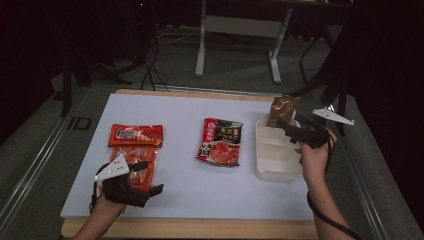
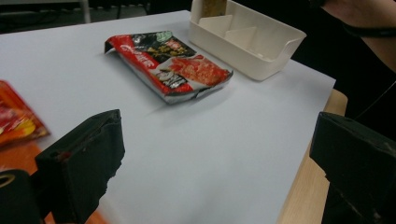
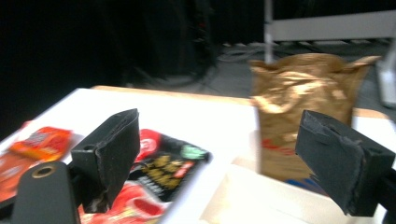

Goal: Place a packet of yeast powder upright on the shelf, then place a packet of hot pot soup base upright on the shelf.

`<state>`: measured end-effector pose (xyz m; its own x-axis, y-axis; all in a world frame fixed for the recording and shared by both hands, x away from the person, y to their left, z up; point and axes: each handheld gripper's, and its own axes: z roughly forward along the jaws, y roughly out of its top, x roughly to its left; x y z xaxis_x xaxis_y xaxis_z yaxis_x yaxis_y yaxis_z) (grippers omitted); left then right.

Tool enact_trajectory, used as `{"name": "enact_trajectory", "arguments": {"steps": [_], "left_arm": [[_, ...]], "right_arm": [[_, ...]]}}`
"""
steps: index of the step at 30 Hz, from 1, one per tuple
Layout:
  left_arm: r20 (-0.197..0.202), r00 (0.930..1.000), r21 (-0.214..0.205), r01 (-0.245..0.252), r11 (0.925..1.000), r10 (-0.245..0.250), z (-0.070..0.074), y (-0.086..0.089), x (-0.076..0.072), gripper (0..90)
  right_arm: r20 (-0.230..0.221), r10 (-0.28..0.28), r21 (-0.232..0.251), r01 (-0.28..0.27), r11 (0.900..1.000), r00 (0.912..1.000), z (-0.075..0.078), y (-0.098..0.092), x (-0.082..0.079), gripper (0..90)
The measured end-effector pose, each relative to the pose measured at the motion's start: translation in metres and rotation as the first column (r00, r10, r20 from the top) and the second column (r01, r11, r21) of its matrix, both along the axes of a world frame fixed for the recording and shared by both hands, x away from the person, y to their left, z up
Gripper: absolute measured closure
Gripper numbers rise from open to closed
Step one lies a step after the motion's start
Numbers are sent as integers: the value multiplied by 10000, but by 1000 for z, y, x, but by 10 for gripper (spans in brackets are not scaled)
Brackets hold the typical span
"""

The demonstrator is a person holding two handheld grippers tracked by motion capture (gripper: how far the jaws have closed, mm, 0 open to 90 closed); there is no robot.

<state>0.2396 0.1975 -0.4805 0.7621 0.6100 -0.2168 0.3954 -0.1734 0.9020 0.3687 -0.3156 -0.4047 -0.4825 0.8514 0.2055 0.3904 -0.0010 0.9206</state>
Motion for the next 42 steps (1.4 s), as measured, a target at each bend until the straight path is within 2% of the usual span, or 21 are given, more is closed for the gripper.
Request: {"name": "enact_trajectory", "arguments": {"steps": [1, 3, 5, 11, 12, 18, 21, 24, 27, 31, 33, 35, 37, 40, 41, 42], "left_arm": [[-29, 10000, 92, 6, 10000, -5, 0, -1, 5, 31], [-174, 9998, 133, 110, 9999, -108, -1, -3, 13, 31], [-257, 9996, 139, 151, 9998, -147, -4, -6, 21, 31], [-186, 9992, 573, 353, 9977, -343, -7, -16, 39, 47], [-234, 9991, 607, 371, 9975, -358, -8, -17, 42, 48], [-349, 9980, 1021, 554, 9932, -521, -6, -27, 59, 67], [-442, 9979, 1024, 526, 9934, -482, -4, -30, 67, 68], [-393, 9982, 1076, 485, 9930, -444, -4, -33, 72, 98], [-423, 9982, 1087, 476, 9929, -432, -6, -37, 77, 105], [-551, 9974, 1023, 510, 9934, -456, -8, -44, 85, 162], [-543, 9981, 1139, 348, 9929, -288, -9, -49, 90, 217], [-543, 9981, 1139, 348, 9929, -288, -9, -49, 90, 234], [-581, 9982, 1406, 249, 9898, -169, -11, -58, 98, 318], [-592, 9982, 1415, 153, 9898, -70, -11, -61, 101, 468], [-588, 9983, 1347, 136, 9908, -57, -11, -64, 102, 468], [-599, 9982, 1484, 125, 9889, -37, -11, -67, 104, 512]], "right_arm": [[112, 203, -84, -202, 9998, 9997, 0, 2, -5, 141], [392, 230, -325, -217, 9992, 9990, 0, 6, -16, 144], [382, 494, -431, -477, 9979, 9981, -2, 9, -24, 153], [401, 983, -709, -953, 9929, 9944, -9, 20, -43, 164], [437, 1089, -671, -1058, 9921, 9931, -11, 22, -50, 159], [503, 1263, -468, -1240, 9912, 9907, -14, 26, -66, 148], [539, 1326, -584, -1294, 9899, 9897, -14, 28, -71, 144], [516, 1336, -369, -1318, 9906, 9897, -16, 27, -75, 144], [555, 1397, -366, -1378, 9898, 9886, -19, 27, -80, 145], [576, 1621, -395, -1600, 9863, 9851, -23, 30, -87, 145], [518, 1733, -448, -1711, 9842, 9835, -25, 32, -89, 145], [549, 1744, -471, -1720, 9840, 9831, -25, 32, -89, 145], [602, 1768, -388, -1747, 9839, 9824, -24, 33, -90, 145], [628, 1795, -434, -1770, 9833, 9818, -23, 33, -90, 145], [616, 1816, -408, -1793, 9829, 9814, -24, 34, -90, 145], [605, 1849, -437, -1825, 9822, 9809, -24, 34, -89, 145]]}}
